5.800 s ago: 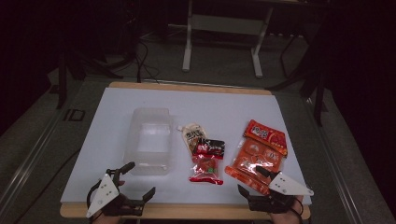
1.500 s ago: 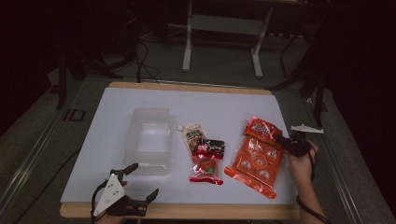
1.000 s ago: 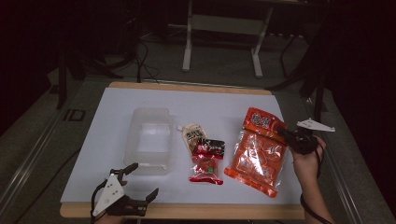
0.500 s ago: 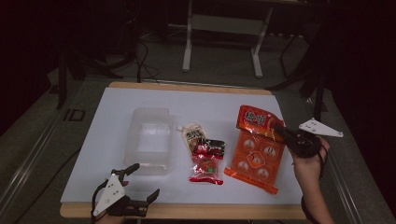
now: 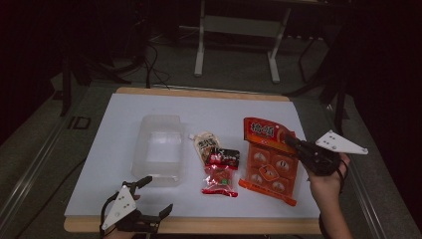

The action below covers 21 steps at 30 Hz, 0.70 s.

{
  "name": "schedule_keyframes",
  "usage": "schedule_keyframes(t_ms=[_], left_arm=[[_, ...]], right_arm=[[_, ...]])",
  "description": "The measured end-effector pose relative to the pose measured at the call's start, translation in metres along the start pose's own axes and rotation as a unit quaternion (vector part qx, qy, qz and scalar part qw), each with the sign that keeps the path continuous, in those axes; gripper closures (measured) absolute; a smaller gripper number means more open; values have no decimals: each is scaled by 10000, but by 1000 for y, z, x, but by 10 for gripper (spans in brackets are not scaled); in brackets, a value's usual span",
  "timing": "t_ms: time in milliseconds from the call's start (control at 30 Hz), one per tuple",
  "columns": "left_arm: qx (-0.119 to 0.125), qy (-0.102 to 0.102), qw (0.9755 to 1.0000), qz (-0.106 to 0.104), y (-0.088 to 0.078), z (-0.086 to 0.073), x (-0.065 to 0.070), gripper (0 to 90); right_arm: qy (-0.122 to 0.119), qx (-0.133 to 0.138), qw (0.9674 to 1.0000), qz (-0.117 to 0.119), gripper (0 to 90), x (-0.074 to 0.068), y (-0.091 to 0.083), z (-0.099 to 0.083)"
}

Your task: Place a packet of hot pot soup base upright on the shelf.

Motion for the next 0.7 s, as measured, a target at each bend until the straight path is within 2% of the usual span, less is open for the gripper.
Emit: schedule_keyframes(t_ms=[233, 300, 433, 567, 700], left_arm=[[39, 50, 10000, -43, 1, 2, 3, 3], [38, 58, 9999, -75, 2, 3, 4, 3], [17, 7, 9999, -144, 2, 6, 6, 3], [-23, -142, 9993, -342, 3, 13, 8, 3], [-32, -57, 9980, -622, 5, 22, 13, 3]], right_arm=[[-219, 118, 9997, 78, 887, -13, -7, 11], [-243, 218, 9992, 209, 888, -17, -11, 16], [-353, 350, 9982, 323, 888, -24, -16, 26], [-488, 406, 9975, 309, 888, -28, -20, 37], [-503, 502, 9967, 404, 888, -30, -25, 47]])
Point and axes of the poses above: each handheld gripper's, and its own axes: y roughly forward along the jaws, z roughly out of its top, x roughly to its right, the point moved 6 cm from there along y, roughly forward along the jaws, and after that the axes turned 8 degrees about z, right-handed, at the moved point
